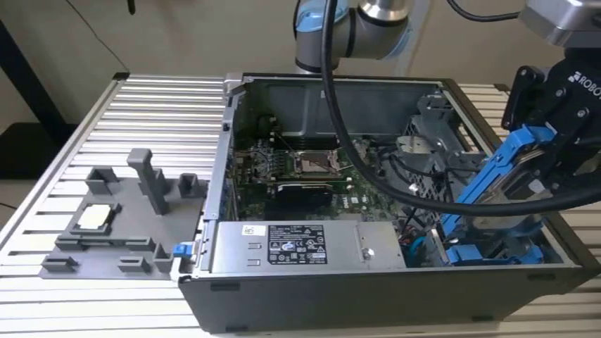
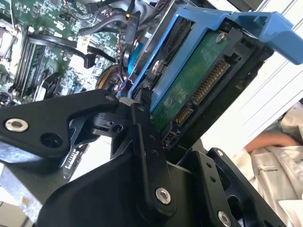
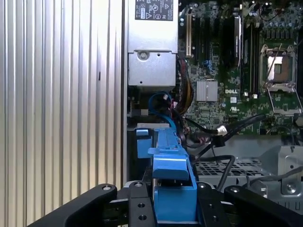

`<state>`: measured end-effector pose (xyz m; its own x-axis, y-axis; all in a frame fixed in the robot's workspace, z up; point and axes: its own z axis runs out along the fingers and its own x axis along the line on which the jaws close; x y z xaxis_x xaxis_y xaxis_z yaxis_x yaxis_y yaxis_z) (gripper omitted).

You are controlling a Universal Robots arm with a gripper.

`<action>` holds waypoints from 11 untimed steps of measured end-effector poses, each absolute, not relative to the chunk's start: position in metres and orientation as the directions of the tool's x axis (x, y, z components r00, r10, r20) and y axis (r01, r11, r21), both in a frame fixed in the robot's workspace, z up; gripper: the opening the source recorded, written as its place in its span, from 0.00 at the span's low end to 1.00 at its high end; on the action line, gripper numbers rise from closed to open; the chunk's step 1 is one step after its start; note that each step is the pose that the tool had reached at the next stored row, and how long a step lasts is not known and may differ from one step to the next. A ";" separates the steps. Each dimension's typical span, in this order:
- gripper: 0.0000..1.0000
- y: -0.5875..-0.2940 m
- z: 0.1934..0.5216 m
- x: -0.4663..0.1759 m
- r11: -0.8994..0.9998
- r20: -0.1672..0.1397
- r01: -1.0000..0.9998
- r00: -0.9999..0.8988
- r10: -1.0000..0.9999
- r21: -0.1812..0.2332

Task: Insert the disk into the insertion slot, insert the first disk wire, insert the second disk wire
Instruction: 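Insert the disk into the insertion slot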

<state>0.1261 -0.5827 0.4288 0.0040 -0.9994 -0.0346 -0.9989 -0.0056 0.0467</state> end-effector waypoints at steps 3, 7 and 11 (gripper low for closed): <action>0.33 -0.584 0.425 0.127 -0.011 -0.034 -0.999 0.009 -0.999 0.044; 0.33 -0.584 0.421 0.127 -0.017 -0.034 -0.999 0.016 -0.999 0.034; 0.33 -0.584 0.417 0.127 -0.018 -0.038 -0.999 0.017 -0.999 0.029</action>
